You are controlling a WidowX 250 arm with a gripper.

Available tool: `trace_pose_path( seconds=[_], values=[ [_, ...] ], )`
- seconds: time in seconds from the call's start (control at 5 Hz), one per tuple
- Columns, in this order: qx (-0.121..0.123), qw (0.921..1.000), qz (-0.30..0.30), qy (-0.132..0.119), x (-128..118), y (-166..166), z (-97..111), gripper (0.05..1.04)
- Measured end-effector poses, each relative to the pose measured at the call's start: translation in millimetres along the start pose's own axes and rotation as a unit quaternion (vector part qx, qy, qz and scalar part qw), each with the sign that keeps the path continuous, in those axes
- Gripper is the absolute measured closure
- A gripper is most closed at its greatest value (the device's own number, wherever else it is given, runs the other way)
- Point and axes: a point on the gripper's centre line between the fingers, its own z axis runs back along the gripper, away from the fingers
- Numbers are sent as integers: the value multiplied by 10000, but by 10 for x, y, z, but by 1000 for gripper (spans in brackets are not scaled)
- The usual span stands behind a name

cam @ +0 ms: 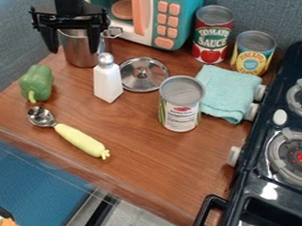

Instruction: Put the green bell pepper inside the silver pot

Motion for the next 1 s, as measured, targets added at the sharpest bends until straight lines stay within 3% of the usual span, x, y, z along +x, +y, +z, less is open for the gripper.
trace_pose_path(
  seconds=[0.2,0.4,0.6,1.0],
  values=[
    [3,9999,-36,134,-41,-9,-91,84],
    [-154,9985,-526,50,-40,117,-190,84],
    [-146,9970,-761,-44,13,290,-205,84],
    [-194,9956,-904,149,101,536,-301,84]
  ],
)
